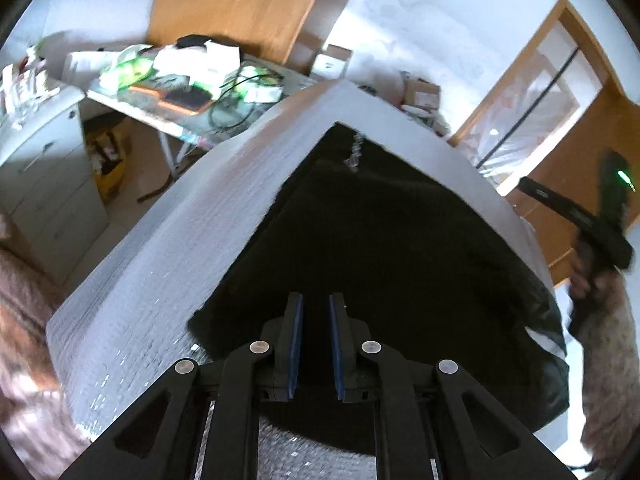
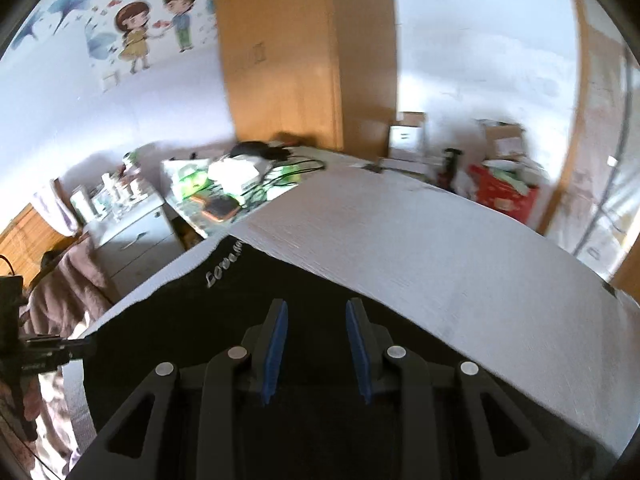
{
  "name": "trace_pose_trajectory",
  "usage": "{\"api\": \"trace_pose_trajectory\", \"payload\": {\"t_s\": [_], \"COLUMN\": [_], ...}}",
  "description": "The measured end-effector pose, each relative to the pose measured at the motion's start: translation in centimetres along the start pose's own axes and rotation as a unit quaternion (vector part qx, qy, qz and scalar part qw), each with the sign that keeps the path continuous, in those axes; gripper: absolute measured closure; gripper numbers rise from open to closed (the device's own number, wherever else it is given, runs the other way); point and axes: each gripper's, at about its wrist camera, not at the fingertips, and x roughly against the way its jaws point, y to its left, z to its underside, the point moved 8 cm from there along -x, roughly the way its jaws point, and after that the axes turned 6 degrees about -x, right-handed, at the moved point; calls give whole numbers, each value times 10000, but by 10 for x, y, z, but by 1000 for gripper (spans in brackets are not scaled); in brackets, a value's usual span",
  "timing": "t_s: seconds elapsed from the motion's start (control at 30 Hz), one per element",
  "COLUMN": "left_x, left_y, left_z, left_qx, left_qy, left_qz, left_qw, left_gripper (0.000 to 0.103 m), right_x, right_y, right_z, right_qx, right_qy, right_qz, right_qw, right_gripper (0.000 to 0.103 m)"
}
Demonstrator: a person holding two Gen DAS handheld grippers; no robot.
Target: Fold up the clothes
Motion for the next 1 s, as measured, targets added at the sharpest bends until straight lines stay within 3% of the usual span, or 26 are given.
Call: {"api": "trace_pose_trajectory", "payload": {"t_s": [0.23, 0.43, 0.63, 0.8, 0.83, 0.87, 1.0], "left_x": [-23, -45, -49, -50, -50, -50, -51], "left_y": [-10, -11, -9, -7, -7, -7, -8], "left_z": [-6, 5, 7, 7, 7, 6, 8], "left_qx": [-194, -212, -272, -200, -196, -192, -268], "left_qy": [281, 564, 555, 524, 521, 519, 503], "left_qz": [68, 21, 9, 81, 84, 88, 28], "left_qw": [9994, 9982, 9981, 9984, 9984, 9984, 9984], "left_gripper": [90, 90, 90, 90, 90, 90, 90], "right_x": [-76, -135, -170, -186, -185, -186, -188], "right_y": [25, 39, 45, 45, 44, 42, 38], "right_z": [-30, -24, -18, -8, -9, -10, -20], "right_qx": [569, 856, 963, 1181, 1153, 1131, 1176], "right_qy": [540, 1050, 1357, 1444, 1413, 1385, 1089], "right_qz": [-433, -787, -1068, -987, -994, -968, -668], "right_qw": [9960, 9877, 9803, 9775, 9782, 9791, 9848], "right_gripper": [72, 71, 66, 65, 75, 102, 101]}}
